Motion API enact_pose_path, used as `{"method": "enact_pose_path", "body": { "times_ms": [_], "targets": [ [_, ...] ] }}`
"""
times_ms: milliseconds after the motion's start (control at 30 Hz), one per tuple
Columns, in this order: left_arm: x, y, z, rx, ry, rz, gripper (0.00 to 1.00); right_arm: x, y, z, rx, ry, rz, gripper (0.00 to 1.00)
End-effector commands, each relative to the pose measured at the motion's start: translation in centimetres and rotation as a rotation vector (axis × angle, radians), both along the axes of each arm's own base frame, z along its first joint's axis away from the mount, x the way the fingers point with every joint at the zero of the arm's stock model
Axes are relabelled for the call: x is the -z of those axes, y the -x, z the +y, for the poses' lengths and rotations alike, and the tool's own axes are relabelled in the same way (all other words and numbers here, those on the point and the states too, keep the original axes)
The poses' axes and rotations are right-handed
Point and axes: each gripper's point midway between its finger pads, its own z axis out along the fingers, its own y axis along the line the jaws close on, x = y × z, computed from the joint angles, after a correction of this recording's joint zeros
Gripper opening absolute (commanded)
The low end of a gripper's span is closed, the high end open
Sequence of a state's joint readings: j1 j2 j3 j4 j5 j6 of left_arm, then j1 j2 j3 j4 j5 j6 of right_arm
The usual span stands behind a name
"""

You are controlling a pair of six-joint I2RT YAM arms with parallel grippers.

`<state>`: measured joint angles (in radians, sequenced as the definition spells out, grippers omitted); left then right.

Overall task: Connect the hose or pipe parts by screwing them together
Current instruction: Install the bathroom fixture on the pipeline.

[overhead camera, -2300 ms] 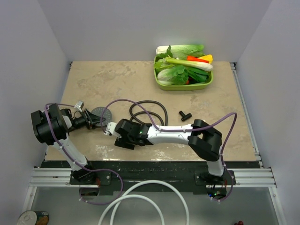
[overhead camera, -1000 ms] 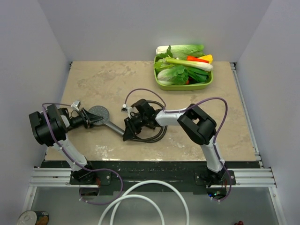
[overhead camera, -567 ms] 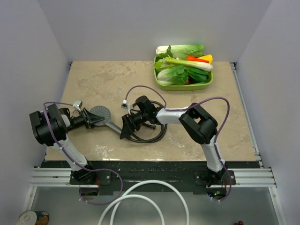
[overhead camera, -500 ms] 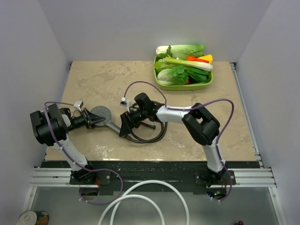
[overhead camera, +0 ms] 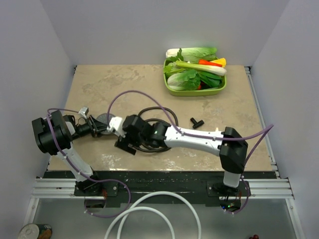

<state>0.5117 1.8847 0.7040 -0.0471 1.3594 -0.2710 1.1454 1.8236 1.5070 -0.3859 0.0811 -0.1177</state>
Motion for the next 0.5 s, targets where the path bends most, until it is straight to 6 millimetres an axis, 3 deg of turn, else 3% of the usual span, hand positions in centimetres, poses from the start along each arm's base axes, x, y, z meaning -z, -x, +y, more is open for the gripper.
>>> {"method": "enact_pose_path", "body": {
  "times_ms": [0,67,467],
  "targets": [
    [-1.4,0.2,0.3,-0.008,0.038,-0.03,0.0,1.5,0.9,-2.1,0.023,0.162,-0.141,0.9],
    [-1.5,-0.1,0.5,-0.012,0.027,-0.052,0.0,2.2,1.6,-1.7,0.009,0.164,-0.123,0.88],
    [-1.8,0.0,0.4,-0.007,0.035,-0.062,0.0,6.9,1.7,-0.3,-0.005,0.228,-0.074,0.7]
  ]
}}
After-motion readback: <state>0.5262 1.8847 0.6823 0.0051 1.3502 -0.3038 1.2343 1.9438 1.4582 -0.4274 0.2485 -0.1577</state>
